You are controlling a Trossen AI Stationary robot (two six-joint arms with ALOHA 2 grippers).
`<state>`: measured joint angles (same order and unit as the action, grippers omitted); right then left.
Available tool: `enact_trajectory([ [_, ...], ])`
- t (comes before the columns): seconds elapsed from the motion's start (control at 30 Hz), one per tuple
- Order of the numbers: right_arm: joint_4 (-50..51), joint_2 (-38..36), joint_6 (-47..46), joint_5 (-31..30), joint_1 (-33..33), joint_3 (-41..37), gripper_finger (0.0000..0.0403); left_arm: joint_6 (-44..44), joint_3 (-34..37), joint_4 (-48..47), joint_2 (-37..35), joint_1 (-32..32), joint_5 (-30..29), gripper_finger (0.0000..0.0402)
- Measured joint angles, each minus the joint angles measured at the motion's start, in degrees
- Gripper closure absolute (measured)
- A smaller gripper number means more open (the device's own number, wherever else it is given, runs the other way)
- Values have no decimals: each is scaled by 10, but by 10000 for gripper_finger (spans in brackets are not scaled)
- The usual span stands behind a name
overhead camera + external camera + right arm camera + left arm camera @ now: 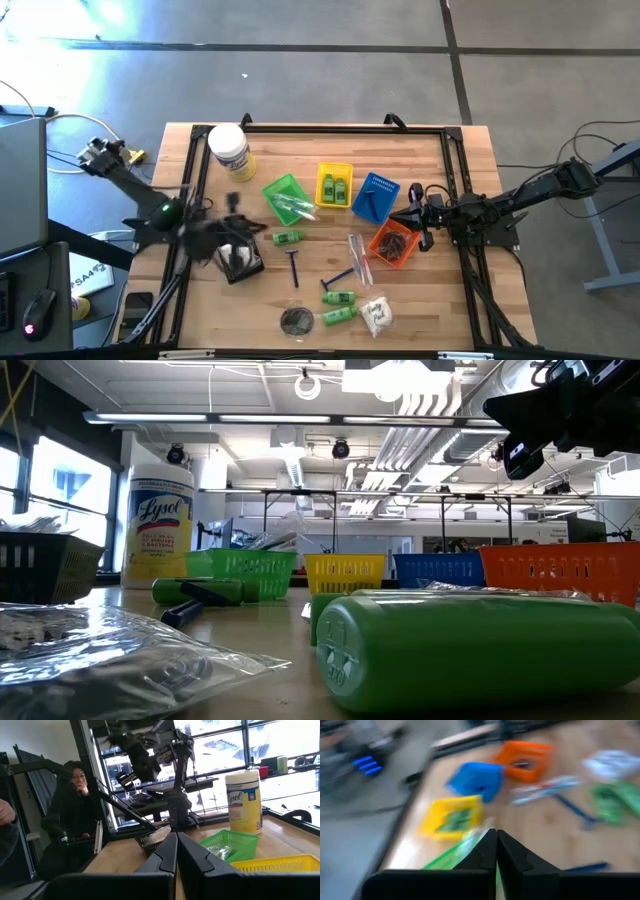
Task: Pick & Place Travel size toiletries
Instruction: Put the razor into the blue bin
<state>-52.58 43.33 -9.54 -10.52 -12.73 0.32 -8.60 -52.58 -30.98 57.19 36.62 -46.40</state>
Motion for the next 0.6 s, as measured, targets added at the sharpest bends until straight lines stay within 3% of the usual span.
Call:
enact_trajectory([
  [0.07,0,0,3,0,0,0,399,101,25,75,-10,-45,115,399],
  [0.13,0,0,3,0,0,0,399,152,51,127,-25,-87,186,400],
  [0.3,0,0,3,1,0,0,399,154,136,193,-113,-175,226,401],
  [0.47,1,0,3,2,0,0,399,133,265,319,-237,-221,293,401],
  [0.6,5,0,6,2,0,0,399,116,354,405,-293,-256,324,401],
])
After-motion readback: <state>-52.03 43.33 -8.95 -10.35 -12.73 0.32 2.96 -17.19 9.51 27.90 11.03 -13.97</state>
